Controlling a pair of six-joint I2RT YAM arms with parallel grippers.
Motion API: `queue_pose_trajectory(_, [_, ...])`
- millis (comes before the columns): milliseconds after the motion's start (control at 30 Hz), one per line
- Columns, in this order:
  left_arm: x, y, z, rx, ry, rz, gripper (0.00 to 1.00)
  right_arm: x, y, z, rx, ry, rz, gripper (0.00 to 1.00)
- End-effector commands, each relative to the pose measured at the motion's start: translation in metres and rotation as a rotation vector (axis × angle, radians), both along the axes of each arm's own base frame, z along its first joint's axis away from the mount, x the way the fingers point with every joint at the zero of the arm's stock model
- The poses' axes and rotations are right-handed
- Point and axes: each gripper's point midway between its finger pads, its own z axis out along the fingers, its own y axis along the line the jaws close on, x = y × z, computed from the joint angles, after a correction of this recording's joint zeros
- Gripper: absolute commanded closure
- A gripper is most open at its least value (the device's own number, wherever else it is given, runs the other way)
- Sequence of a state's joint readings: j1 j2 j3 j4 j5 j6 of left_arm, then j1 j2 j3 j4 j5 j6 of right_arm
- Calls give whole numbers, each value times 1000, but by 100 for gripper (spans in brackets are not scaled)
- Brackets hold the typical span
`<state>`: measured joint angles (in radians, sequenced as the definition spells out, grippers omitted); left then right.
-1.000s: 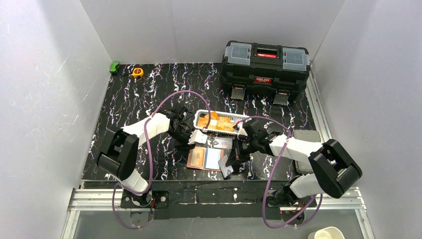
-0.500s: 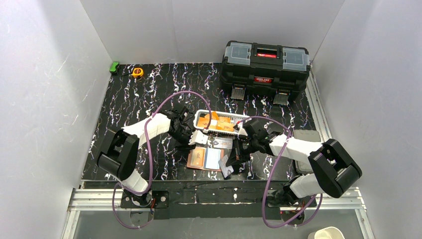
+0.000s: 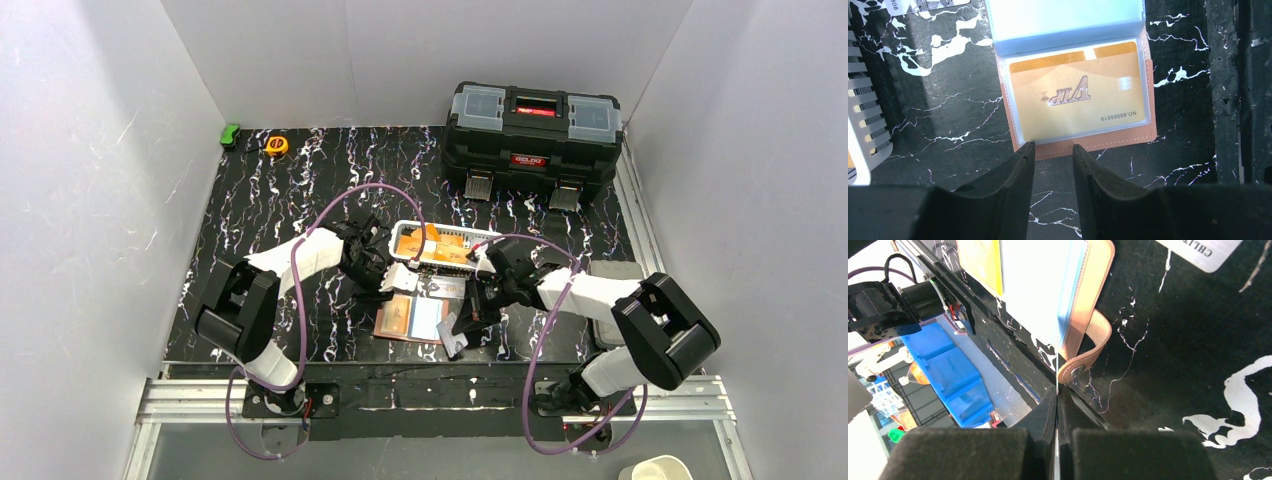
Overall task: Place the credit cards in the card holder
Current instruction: Turn over the card slot in the card holder.
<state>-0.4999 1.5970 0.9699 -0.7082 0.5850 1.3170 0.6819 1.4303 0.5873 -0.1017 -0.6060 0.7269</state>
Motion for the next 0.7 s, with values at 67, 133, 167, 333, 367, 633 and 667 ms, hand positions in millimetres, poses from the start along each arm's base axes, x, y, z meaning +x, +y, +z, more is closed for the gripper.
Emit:
queue_pose_trajectory(67, [-12, -2, 9, -31, 16, -24, 68, 17, 18, 19, 72, -54, 22, 99])
queue_pose_trajectory(133, [-12, -2, 10, -35, 15, -24, 68, 20, 20, 21, 77, -58, 22, 99])
queue_pose_trajectory(167, [-12, -2, 10, -35, 16, -26, 68, 21, 21, 22, 78, -60, 25, 99])
queue_pose_trajectory(333, [-14, 0, 8, -30, 18, -39, 68, 24, 25, 23, 87, -57, 31, 99])
queue_pose_trajectory(367, [-15, 0, 8, -29, 18, -42, 68, 24, 26, 23, 88, -56, 34, 99])
queue_pose_trajectory(633, [-17, 0, 10, -37, 19, -49, 68, 34, 40, 40, 142, -89, 54, 99])
queue_pose_trajectory(667, [-17, -1, 11, -39, 17, -50, 68, 35, 42, 43, 149, -96, 60, 99])
